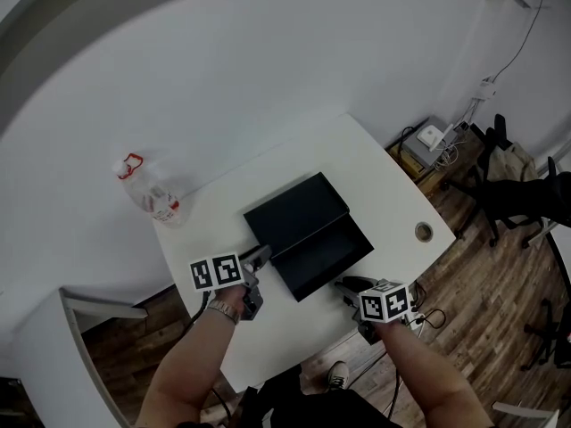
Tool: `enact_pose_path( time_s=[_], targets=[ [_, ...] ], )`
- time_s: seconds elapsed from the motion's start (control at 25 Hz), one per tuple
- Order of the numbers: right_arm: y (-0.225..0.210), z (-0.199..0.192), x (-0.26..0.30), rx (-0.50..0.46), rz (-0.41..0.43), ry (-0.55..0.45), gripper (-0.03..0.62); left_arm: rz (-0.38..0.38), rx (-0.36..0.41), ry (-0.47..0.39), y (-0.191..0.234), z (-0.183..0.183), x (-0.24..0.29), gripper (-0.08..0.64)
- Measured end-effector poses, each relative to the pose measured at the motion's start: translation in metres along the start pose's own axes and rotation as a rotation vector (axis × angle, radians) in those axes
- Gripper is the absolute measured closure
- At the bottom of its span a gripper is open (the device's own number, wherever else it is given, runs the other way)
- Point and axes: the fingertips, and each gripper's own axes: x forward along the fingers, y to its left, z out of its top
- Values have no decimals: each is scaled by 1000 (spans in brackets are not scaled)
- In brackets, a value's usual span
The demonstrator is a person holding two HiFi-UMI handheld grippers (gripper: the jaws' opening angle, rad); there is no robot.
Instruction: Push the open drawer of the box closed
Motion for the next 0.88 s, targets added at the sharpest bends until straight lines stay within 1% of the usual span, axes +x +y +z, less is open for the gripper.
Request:
enact_pose_path(
  time_s=[0.16, 0.24, 0.68, 0.88],
  targets=[
    [1, 2, 5, -9, 4, 3, 496, -7, -9, -3, 0, -1, 1, 416],
    [1, 3, 5, -11, 2, 7, 517, -8, -13, 0, 0, -1, 1, 416],
    [2, 5, 5, -22, 4, 34, 517, -12, -9, 43, 0, -1, 1, 416],
    [6, 16, 2, -37, 27, -20, 518, -26, -5, 55, -2, -1, 2, 413]
  ],
)
